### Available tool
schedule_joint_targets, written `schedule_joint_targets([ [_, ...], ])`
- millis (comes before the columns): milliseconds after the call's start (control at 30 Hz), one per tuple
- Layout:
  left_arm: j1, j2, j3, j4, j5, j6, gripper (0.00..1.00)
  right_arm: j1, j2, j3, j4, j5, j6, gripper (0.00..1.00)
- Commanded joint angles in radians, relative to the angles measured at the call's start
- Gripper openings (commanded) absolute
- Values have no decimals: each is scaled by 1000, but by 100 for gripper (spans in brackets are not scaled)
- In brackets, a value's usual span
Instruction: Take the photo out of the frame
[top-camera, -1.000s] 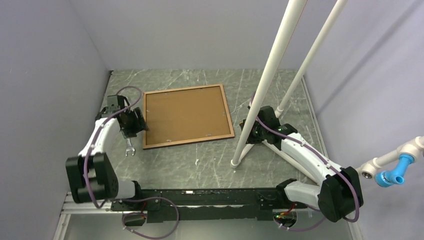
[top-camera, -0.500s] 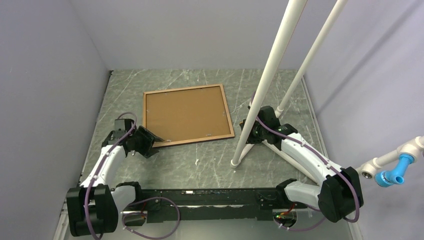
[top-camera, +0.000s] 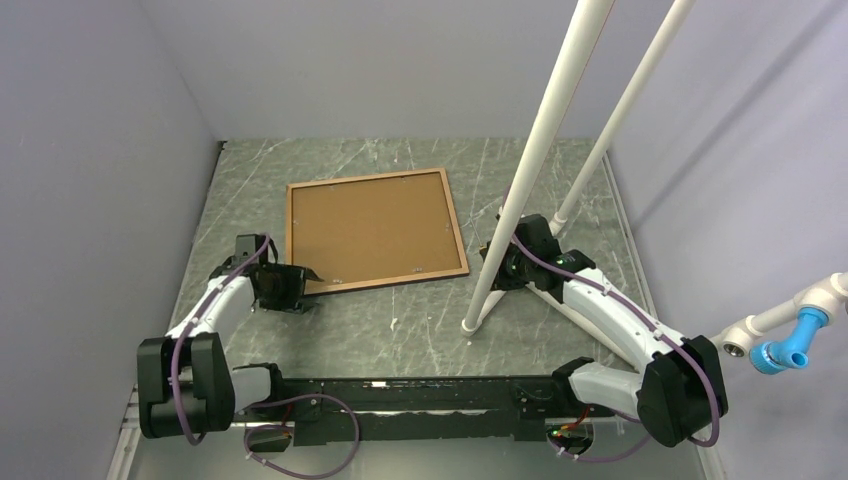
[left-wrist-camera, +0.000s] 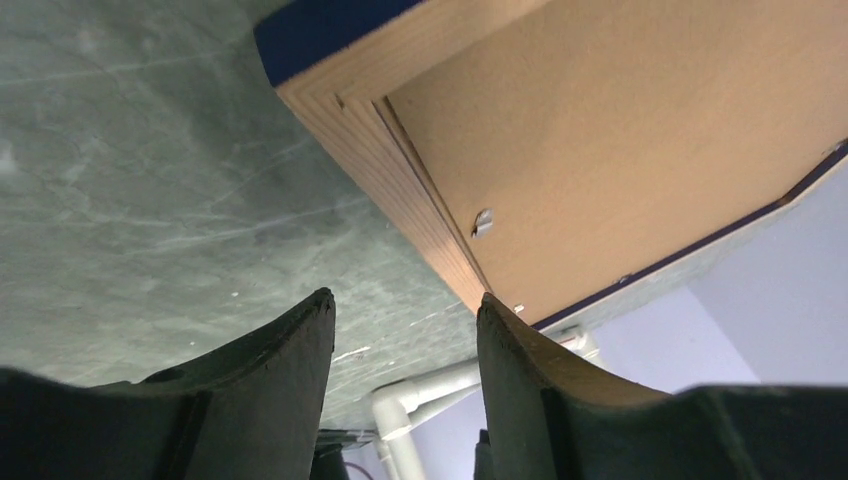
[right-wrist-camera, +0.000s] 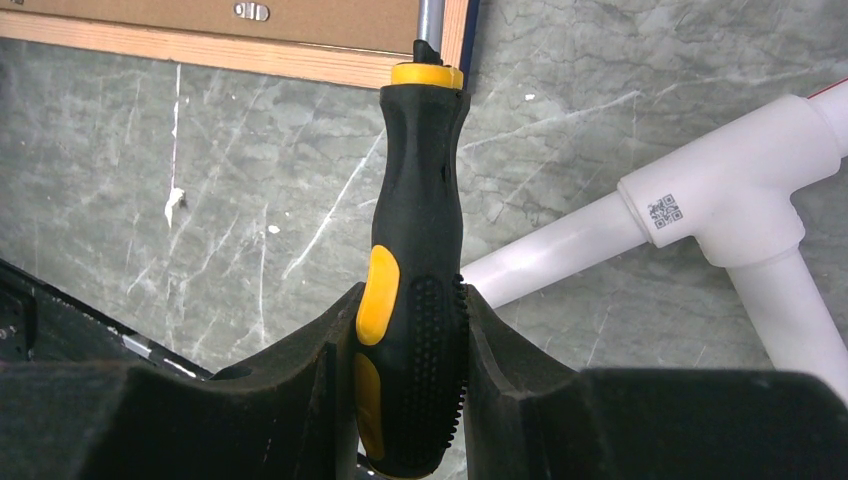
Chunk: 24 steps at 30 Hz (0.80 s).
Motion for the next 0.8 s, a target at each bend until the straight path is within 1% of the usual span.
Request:
schedule_joint_targets([
  [0,-3,28,-1,34,-86,-129,57,5,-17,3,41,8,-4,0],
  [100,-3,67,9,45,-118,-135,56,5,-12,5,36,14,-9,0],
  [200,-4,109,16,38,-149,-138,53,5,-10,4,38,18,-7,0],
  [400,-10,145,17,40,-208,-143,46,4,-6,3,42,8,-1,0],
  [533,-19,157,32,32,-262,-111,26,5,-14,2,37,12,0,0],
  [567,-20,161,30,42,-269,-102,19,5,-16,3,35,13,0,0],
  [600,-19,167,29,50,-274,-89,8,5,-16,2,34,14,0,0],
  [633,-18,176,32,57,-276,-69,1,5,-17,4,30,14,0,0],
  [767,-20,224,77,37,-311,55,0,4,-37,3,19,23,2,0],
])
